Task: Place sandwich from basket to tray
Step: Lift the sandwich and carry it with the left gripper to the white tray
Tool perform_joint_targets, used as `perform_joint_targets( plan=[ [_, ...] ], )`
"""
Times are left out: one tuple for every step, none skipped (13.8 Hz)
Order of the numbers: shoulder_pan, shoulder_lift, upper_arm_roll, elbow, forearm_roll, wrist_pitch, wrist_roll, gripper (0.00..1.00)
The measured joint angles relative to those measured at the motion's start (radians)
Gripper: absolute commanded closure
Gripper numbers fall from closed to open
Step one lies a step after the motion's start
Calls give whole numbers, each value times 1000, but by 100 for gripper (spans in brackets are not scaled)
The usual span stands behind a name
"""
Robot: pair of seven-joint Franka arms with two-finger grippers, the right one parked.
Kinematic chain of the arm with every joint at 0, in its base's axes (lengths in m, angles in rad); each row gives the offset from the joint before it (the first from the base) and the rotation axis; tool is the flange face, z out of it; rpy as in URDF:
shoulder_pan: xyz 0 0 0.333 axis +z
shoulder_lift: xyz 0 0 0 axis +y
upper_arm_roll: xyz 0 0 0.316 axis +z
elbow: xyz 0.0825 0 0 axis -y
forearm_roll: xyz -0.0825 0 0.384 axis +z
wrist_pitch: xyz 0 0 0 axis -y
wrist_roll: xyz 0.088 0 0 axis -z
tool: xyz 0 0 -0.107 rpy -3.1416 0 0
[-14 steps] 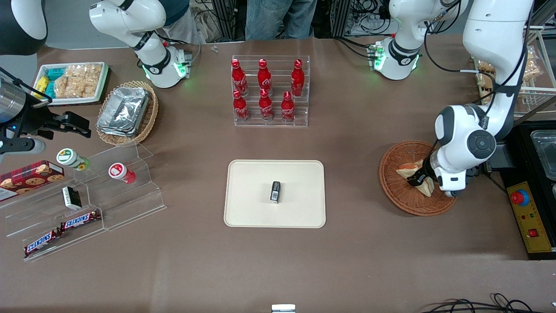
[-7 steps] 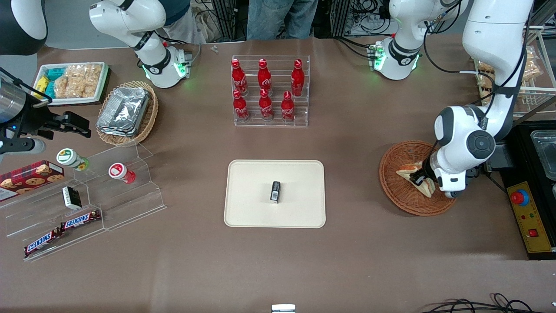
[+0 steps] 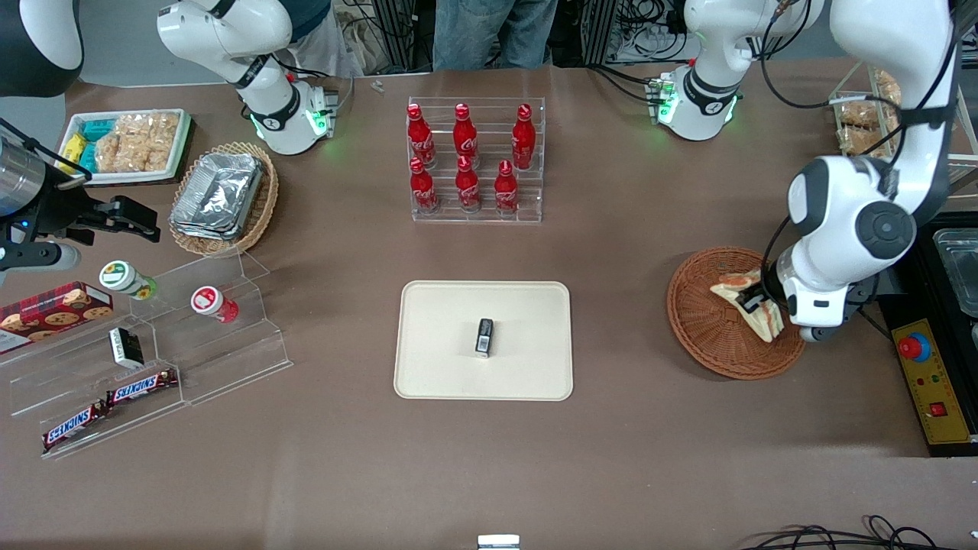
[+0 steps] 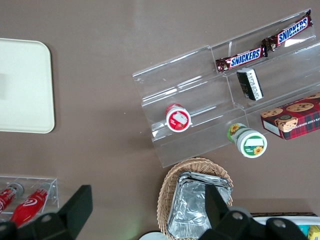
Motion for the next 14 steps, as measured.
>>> perform_joint_targets(
  plan=[
    [-1, -8, -14, 43, 0, -68, 32, 100],
    [-2, -9, -32, 85, 0, -122, 55, 100],
    [-2, -9, -54, 117, 0, -155, 67, 100],
    [-2, -9, -82, 138, 0, -166, 74, 100],
    [-3, -7, -118, 150, 0, -166, 77, 100],
    [-4, -2, -158, 161, 0, -162, 79, 100],
    [-6, 7, -203, 175, 0, -152, 80, 100],
    [-9, 20, -245, 190, 0, -134, 80, 100],
    [-13, 34, -280, 205, 0, -105, 80, 100],
    [-17, 47, -308, 215, 0, -74, 82, 100],
    [-21, 58, -329, 221, 0, -45, 85, 100],
    [-28, 67, -341, 226, 0, -21, 87, 100],
    [-43, 77, -345, 234, 0, -5, 87, 100],
    [-66, 90, -345, 247, 0, 2, 88, 100]
  ],
)
